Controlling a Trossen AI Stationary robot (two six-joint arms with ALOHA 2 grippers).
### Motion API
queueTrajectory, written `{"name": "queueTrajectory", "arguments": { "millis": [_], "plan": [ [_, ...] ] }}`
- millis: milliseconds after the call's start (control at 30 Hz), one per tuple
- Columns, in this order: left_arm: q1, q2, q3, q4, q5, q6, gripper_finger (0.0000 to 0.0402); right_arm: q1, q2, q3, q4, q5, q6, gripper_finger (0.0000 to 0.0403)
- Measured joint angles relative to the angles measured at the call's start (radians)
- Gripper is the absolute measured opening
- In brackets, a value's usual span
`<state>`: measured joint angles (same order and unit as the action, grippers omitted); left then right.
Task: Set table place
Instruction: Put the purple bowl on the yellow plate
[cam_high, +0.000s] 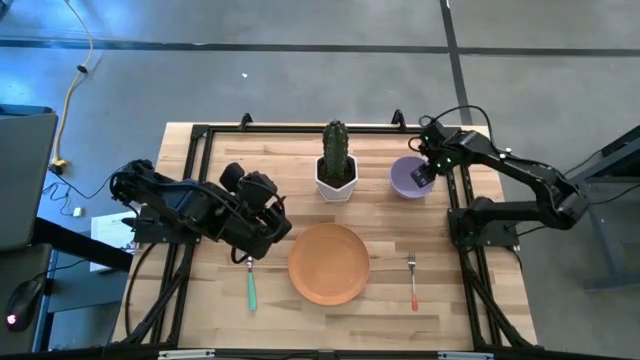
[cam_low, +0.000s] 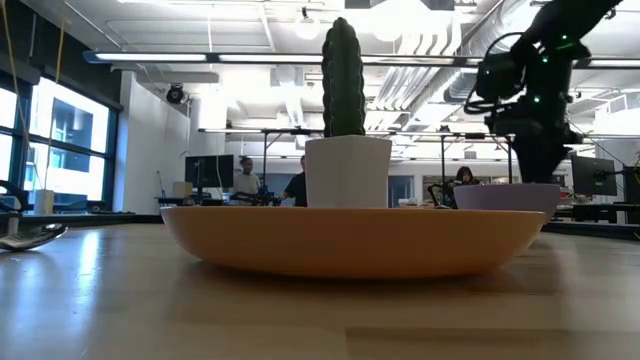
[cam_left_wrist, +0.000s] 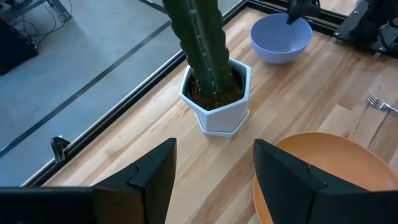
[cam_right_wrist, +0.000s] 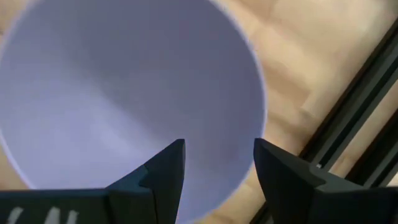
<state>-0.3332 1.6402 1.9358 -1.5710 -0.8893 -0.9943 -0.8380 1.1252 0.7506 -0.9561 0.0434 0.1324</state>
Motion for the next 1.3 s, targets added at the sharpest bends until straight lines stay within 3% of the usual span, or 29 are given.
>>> {"name": "queueTrajectory", "arguments": {
  "millis": [367,833,1300],
  "plan": [
    [0.000,0.000,0.000,0.000,-0.007,0.002,0.0200,-0.032,0.015,0.105,0.010,0.016,-0.044,0.0183],
    [0.000,0.000,0.000,0.000,-0.012,0.017,0.0200,-0.093,0.021,-0.014,0.047,-0.047,-0.054,0.0159],
    [0.000,0.001,0.000,0.000,-0.014,0.019,0.0200,-0.093,0.153,-0.010,0.097,-0.074,-0.050,0.0137]
  ]
}}
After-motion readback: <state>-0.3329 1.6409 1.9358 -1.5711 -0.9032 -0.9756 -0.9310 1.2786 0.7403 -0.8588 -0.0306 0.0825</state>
